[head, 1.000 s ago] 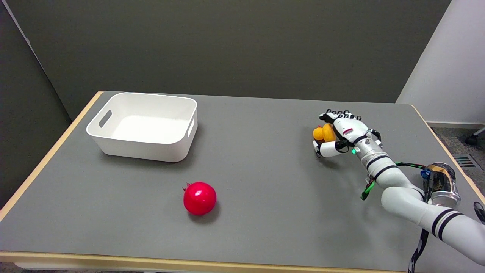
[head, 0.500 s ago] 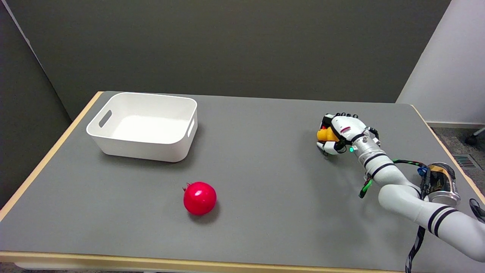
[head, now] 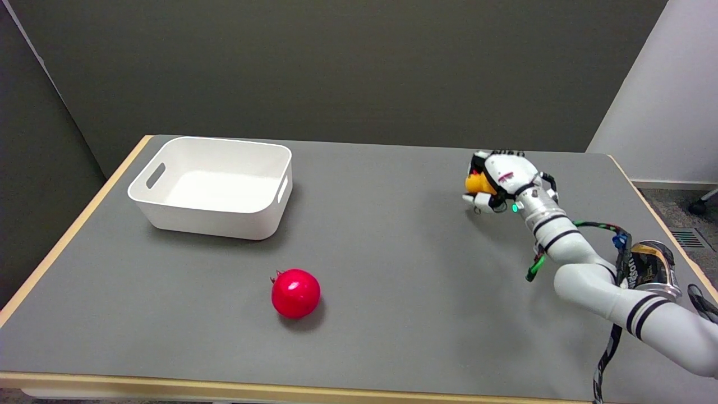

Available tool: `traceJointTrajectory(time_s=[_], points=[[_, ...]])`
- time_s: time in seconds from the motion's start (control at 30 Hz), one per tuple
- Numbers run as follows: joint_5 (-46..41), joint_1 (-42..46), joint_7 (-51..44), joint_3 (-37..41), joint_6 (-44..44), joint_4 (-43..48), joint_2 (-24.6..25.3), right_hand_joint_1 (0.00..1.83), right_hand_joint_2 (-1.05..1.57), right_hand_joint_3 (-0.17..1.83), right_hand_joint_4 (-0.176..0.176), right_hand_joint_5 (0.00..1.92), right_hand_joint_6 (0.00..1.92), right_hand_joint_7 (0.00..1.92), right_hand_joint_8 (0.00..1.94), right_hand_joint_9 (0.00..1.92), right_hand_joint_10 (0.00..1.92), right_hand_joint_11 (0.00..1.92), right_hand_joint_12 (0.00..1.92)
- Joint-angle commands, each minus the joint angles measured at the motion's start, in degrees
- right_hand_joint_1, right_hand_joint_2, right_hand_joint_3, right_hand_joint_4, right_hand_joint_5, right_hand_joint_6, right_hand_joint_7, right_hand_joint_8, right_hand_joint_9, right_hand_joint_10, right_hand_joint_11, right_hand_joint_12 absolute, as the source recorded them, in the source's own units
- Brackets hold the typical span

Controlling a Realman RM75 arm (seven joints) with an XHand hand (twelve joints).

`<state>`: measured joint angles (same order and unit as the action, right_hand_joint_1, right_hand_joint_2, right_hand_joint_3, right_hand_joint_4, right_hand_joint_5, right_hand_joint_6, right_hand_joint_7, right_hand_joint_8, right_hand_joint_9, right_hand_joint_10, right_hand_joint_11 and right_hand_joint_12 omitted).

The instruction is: Pick up the yellow duck.

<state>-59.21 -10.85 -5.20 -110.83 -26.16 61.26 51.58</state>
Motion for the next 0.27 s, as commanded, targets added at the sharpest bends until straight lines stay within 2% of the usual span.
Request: traceJointTrajectory(time_s=[0.03, 0.17, 0.27], points=[[13.24, -17.15, 14.72, -9.88, -6.55, 0.04, 3.20, 1.16, 1.24, 0.16, -0.176, 0.58, 1.55, 0.66, 1.56, 0.81, 1.48, 0.58, 1.92], [13.26, -26.30, 14.92, -15.97, -6.13, -8.22, 10.65, 1.15, 1.23, 0.20, -0.176, 0.57, 1.56, 0.65, 1.58, 0.81, 1.52, 0.63, 1.92], [13.70, -30.81, 14.92, -17.63, -5.99, -14.51, 16.38, 1.16, 1.23, 0.18, -0.176, 0.58, 1.55, 0.65, 1.57, 0.83, 1.52, 0.68, 1.92]])
